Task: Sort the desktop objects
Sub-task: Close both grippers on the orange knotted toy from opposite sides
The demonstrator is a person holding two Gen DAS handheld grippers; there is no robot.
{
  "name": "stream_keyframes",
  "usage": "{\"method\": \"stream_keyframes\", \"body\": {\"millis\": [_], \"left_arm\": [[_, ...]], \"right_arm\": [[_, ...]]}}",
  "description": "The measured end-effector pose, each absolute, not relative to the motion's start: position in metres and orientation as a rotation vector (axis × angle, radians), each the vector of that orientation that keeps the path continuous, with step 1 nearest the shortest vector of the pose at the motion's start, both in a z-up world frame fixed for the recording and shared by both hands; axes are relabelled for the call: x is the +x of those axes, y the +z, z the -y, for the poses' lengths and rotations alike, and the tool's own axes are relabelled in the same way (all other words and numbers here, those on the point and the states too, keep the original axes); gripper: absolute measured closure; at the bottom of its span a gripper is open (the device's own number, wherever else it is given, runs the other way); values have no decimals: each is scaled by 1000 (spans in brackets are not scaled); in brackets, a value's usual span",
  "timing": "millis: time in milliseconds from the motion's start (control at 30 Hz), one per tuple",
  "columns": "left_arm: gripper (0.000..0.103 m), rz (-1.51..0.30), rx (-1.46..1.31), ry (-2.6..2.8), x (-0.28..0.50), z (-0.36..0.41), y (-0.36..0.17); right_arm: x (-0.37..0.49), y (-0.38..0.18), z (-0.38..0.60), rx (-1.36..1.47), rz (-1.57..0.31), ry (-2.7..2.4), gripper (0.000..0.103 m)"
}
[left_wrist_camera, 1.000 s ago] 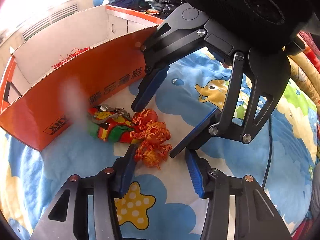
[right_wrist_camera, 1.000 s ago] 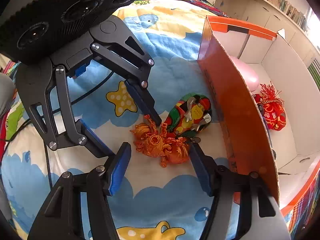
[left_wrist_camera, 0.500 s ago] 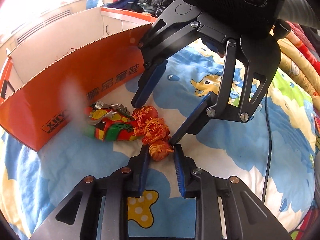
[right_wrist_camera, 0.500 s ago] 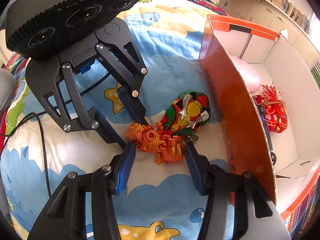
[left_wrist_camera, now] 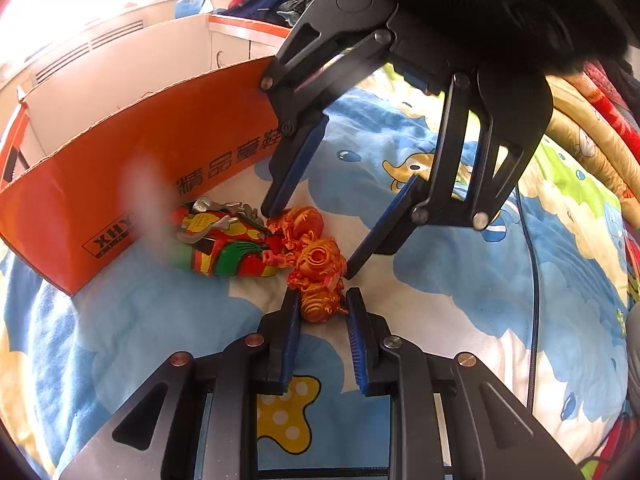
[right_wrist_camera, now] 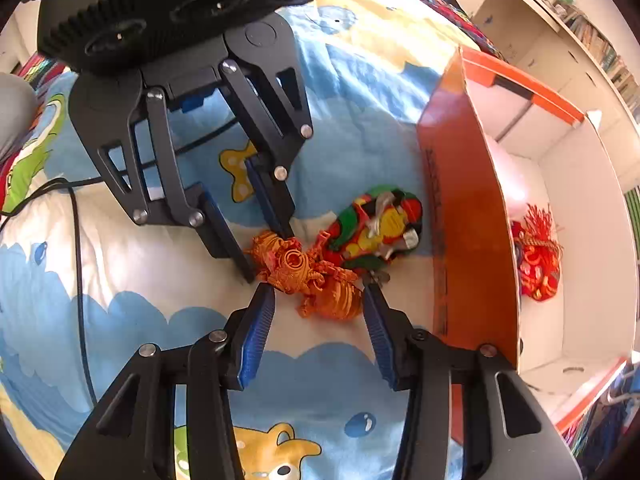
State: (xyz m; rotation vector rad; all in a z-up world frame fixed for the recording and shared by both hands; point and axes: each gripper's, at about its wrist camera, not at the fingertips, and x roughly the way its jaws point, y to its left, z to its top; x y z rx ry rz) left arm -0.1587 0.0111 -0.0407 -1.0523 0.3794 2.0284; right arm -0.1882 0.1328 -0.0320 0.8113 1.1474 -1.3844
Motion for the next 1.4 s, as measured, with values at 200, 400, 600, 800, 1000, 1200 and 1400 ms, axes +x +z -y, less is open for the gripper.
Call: {"method": "stream_keyframes", "body": {"millis": [200, 400, 600, 800, 1000, 1200, 1400], "left_arm": [[83, -353, -1054, 2052, -155, -2, -39], [84, -355, -1060, 2042, -148, 4, -34], [85, -364, -1066, 2052, -143, 11, -29], [85, -330, -1077, 2066, -141, 20, -31], [85, -334, -1075, 2071, -138, 27, -31], [85, -316, -1089, 2062, -138, 35, -29], [84, -342, -1077, 2027, -132, 42, -22]], "right_arm": [[-195, -31, -127, 834, -1119, -1380, 62], [-188, -26, -136, 871, -1069, -1414, 85], [-188, -35, -143, 860, -1072, -1456, 86], [-180, -38, -151, 825, -1115, -1460, 82], [-163, -52, -139, 749, -1240, -1352, 43], [-182, -49, -139, 829, -1137, -1352, 61], [-180, -48, -140, 837, -1173, -1320, 70]]}}
